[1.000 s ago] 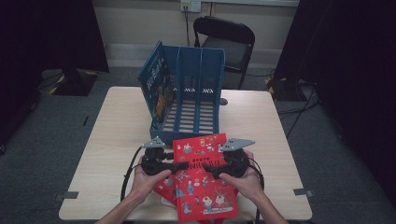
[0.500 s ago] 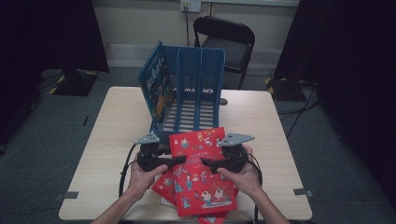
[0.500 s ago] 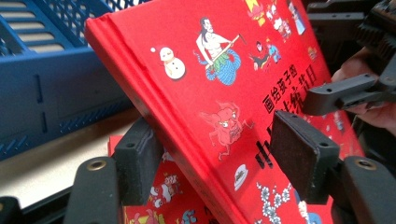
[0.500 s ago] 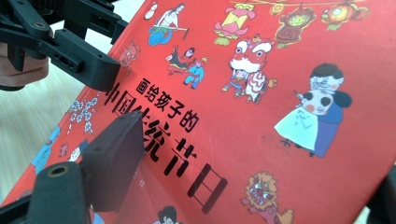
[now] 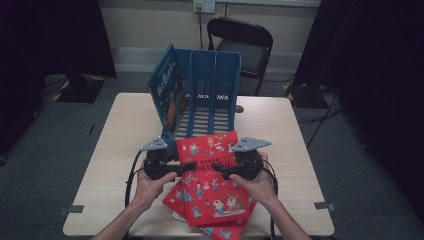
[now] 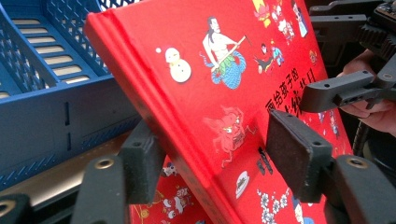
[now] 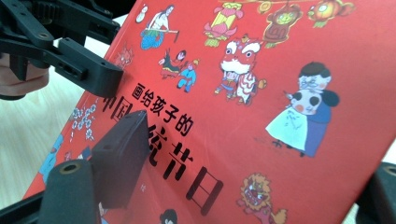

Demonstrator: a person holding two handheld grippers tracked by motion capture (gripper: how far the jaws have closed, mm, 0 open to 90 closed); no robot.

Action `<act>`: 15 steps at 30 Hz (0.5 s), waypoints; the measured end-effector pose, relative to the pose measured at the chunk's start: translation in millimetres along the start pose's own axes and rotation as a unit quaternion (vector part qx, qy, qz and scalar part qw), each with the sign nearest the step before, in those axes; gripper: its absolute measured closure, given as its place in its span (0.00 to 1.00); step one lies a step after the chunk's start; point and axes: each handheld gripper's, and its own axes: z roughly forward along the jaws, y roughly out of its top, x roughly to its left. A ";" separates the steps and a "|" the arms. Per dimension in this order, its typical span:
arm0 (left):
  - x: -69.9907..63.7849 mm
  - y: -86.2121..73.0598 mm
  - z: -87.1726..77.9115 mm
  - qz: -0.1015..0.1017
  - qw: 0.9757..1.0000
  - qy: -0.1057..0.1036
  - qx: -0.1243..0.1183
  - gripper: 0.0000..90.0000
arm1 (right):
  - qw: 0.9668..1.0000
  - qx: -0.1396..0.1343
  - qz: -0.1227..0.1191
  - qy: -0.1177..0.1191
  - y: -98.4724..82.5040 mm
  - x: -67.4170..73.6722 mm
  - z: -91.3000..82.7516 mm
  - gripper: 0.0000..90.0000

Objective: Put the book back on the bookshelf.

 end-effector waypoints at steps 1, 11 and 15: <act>-0.3 1.3 -0.1 0.002 1.000 0.002 0.000 0.44 | 1.000 -0.001 0.001 -0.001 0.2 -0.2 -0.2 0.27; -7.2 24.3 -6.9 0.031 0.999 0.019 -0.015 0.47 | 0.999 -0.029 -0.001 -0.026 13.8 -1.8 -6.5 0.30; -11.4 34.9 -11.1 0.047 0.998 0.024 -0.021 0.48 | 0.998 -0.044 -0.001 -0.036 19.3 -2.7 -10.1 0.31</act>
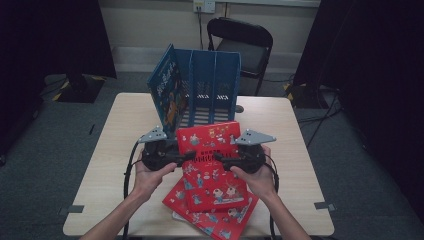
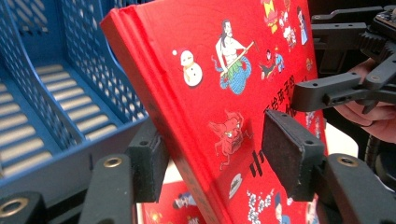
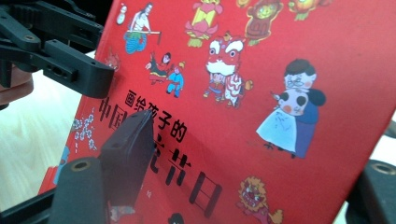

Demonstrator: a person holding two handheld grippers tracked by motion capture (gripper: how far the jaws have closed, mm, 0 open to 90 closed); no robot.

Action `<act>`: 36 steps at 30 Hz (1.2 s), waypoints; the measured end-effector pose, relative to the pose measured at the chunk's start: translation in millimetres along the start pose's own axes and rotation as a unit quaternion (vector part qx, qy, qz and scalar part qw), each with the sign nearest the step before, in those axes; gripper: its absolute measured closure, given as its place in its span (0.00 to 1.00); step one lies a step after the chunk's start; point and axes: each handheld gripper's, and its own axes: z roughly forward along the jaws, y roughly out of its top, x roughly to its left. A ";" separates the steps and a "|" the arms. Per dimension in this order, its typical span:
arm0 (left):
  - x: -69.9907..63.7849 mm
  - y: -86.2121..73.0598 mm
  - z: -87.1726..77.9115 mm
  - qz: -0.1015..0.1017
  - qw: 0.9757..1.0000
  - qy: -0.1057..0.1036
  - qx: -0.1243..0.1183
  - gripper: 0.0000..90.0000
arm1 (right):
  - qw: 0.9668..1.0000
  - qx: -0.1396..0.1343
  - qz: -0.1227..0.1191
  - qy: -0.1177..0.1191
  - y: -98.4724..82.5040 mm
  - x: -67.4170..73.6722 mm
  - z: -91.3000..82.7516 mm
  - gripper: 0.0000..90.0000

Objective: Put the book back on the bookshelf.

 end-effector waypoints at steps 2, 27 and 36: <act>-2.4 3.9 -3.9 0.005 1.000 -0.003 -0.014 0.48 | 1.000 -0.007 0.000 -0.006 4.7 -1.1 -1.1 0.31; -19.4 11.0 -5.0 0.033 0.995 -0.070 -0.060 0.70 | 0.999 -0.033 -0.019 0.017 10.5 5.9 -14.3 0.32; -22.4 15.6 -13.7 0.052 0.994 -0.059 -0.081 0.69 | 0.998 -0.053 -0.018 0.026 9.5 9.9 -5.2 0.32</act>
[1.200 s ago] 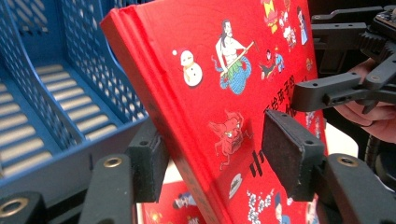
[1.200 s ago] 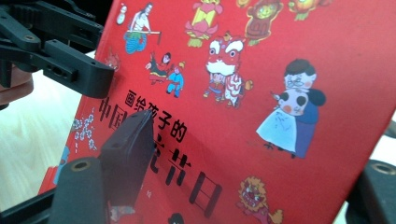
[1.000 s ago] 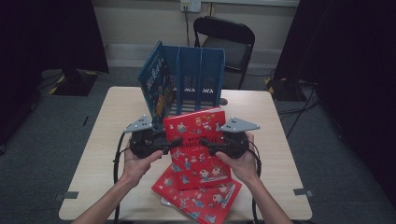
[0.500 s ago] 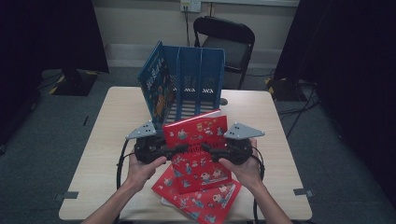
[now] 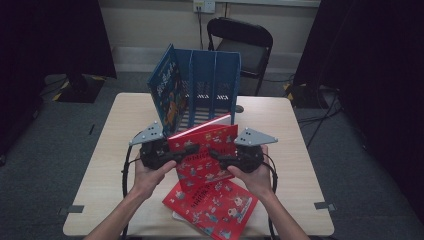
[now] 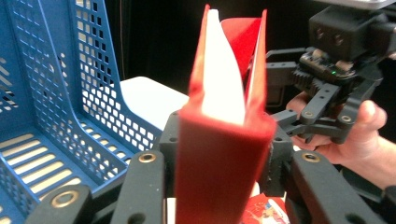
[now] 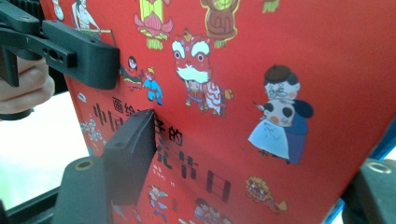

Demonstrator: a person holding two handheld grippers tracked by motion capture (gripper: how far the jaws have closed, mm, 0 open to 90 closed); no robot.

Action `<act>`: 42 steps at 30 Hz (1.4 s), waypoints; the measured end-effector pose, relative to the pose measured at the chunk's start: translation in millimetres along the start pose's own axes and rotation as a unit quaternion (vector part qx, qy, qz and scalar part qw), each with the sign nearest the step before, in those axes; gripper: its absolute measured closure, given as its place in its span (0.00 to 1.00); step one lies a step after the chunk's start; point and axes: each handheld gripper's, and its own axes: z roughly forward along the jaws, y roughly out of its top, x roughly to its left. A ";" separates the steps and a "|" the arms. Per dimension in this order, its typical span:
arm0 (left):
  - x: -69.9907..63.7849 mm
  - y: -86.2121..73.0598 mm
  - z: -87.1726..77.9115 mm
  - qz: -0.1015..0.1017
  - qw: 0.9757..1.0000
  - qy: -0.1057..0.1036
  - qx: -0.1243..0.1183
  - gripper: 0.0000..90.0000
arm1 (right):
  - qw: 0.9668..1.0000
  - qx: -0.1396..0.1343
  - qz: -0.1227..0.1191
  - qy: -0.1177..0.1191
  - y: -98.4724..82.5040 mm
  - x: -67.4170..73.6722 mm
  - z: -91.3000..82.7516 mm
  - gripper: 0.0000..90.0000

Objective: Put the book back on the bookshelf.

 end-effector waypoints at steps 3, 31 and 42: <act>-6.3 -0.9 1.9 0.015 1.000 -0.002 0.002 0.69 | 1.000 0.001 -0.004 -0.002 -4.8 0.8 -5.2 0.32; -18.0 -12.8 4.8 0.005 1.000 -0.016 0.017 0.83 | 0.999 0.018 0.025 -0.024 -28.4 -5.8 -14.6 0.31; -32.0 -12.0 5.8 0.022 0.999 -0.033 0.035 0.74 | 1.000 0.017 0.023 -0.005 -31.0 -7.2 -14.2 0.23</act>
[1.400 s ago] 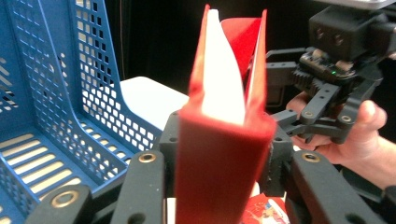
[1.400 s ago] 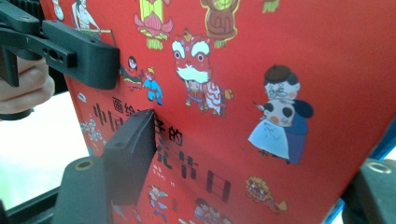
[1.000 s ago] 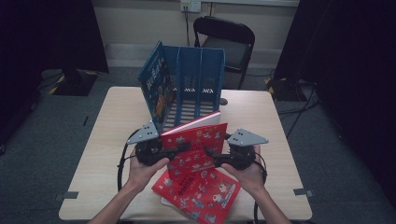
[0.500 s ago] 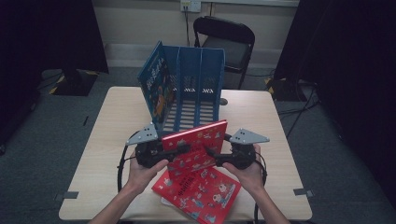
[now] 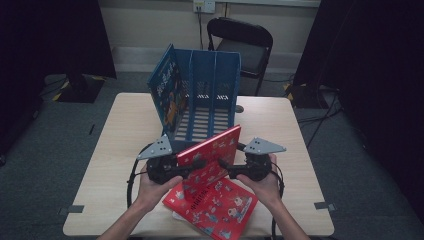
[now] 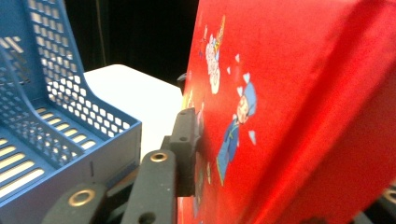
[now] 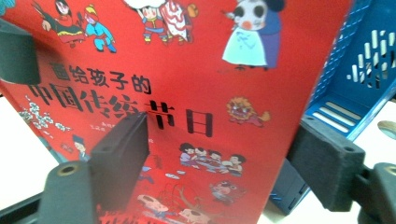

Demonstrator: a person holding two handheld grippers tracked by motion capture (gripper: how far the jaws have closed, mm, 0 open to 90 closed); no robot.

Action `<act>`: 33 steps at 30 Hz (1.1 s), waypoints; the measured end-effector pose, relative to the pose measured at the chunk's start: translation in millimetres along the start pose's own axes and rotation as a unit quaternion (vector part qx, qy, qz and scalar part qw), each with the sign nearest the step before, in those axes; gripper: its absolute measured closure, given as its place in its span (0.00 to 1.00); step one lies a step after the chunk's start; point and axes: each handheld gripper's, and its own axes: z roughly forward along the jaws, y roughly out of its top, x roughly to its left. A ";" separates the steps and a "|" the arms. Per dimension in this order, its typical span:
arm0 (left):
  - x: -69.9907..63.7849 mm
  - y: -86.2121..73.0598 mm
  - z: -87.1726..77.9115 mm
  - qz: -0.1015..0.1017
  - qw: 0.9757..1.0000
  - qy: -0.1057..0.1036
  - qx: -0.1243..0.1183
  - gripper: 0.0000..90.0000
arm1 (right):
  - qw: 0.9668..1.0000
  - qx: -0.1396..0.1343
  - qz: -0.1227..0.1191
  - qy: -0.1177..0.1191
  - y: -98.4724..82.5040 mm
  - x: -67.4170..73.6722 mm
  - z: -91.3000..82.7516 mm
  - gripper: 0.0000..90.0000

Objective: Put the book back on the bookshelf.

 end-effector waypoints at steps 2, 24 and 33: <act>-2.7 0.4 0.7 0.006 1.000 -0.003 0.003 0.74 | 1.000 0.001 0.004 0.000 -2.3 1.5 -0.9 0.20; -11.6 17.3 -6.8 0.014 1.000 0.000 -0.014 0.44 | 1.000 0.005 -0.004 -0.008 -8.3 7.8 -2.3 0.15; -11.1 33.1 -25.6 0.007 0.999 -0.002 -0.034 0.42 | 1.000 0.005 -0.005 -0.007 -8.6 7.6 -2.9 0.16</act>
